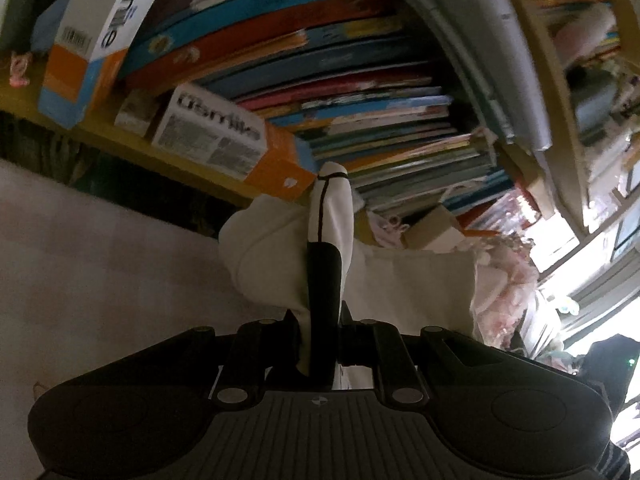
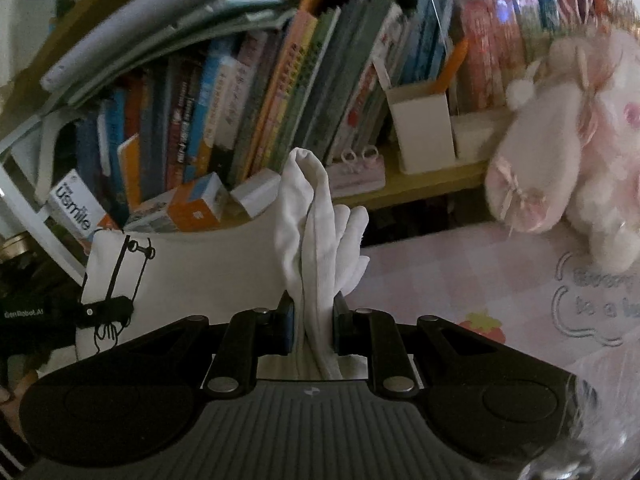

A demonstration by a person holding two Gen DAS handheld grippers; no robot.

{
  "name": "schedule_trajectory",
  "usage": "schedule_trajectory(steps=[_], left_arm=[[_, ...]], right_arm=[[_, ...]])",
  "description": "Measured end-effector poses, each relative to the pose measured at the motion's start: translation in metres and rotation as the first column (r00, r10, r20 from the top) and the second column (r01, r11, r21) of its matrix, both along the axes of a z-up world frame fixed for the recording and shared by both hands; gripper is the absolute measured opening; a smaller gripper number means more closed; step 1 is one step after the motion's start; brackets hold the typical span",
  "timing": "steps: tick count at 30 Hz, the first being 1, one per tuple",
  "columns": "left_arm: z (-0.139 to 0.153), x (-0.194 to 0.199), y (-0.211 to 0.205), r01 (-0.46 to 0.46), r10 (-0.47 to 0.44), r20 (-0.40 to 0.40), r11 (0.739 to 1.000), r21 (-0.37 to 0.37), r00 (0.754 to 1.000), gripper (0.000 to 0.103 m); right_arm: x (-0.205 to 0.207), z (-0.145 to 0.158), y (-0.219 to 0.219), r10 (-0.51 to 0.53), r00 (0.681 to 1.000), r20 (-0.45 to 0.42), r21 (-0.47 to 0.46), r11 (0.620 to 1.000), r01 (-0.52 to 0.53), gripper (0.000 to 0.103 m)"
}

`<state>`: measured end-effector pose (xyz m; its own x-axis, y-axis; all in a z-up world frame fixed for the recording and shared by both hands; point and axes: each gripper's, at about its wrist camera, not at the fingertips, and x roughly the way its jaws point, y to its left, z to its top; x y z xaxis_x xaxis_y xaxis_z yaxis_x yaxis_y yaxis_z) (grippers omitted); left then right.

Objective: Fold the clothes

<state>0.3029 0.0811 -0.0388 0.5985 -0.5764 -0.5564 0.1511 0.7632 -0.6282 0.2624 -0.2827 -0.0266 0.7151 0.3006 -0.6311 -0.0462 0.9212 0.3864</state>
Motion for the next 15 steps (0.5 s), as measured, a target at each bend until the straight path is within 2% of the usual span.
schedule_trajectory(steps=[4, 5, 7, 9, 11, 13, 15], left_arm=[[-0.024, 0.01, 0.001, -0.017, 0.019, -0.061, 0.999, 0.028, 0.998, 0.017], [-0.028, 0.011, 0.003, -0.025, 0.027, -0.067, 0.999, 0.023, 0.997, 0.018], [-0.032, 0.012, 0.006, -0.041, 0.041, -0.08, 0.999, 0.009, 0.996, 0.022], [-0.031, 0.011, 0.006, -0.052, 0.054, -0.082, 0.998, 0.028, 0.995, 0.028], [-0.026, 0.009, 0.003, -0.066, 0.071, -0.073, 0.995, 0.076, 0.995, 0.032], [-0.01, -0.004, -0.002, -0.089, 0.09, -0.006, 0.986, 0.145, 0.996, 0.033], [0.006, -0.02, -0.007, -0.101, 0.089, 0.069, 0.975, 0.197, 0.994, 0.044]], right_arm=[[0.015, -0.03, 0.003, -0.051, 0.994, -0.096, -0.001, 0.999, 0.051, 0.018], [0.018, -0.038, 0.003, -0.067, 0.99, -0.121, -0.005, 0.998, 0.067, 0.022], [0.019, -0.044, -0.003, -0.102, 0.988, -0.119, 0.064, 0.992, 0.11, 0.024], [0.019, -0.046, -0.009, -0.129, 0.982, -0.138, 0.098, 0.985, 0.144, 0.033], [0.017, -0.045, -0.011, -0.144, 0.979, -0.147, 0.107, 0.981, 0.16, 0.037], [0.007, -0.036, -0.009, -0.141, 0.982, -0.125, 0.08, 0.985, 0.151, 0.041], [-0.007, -0.026, -0.007, -0.139, 0.986, -0.091, 0.055, 0.988, 0.144, 0.048]])
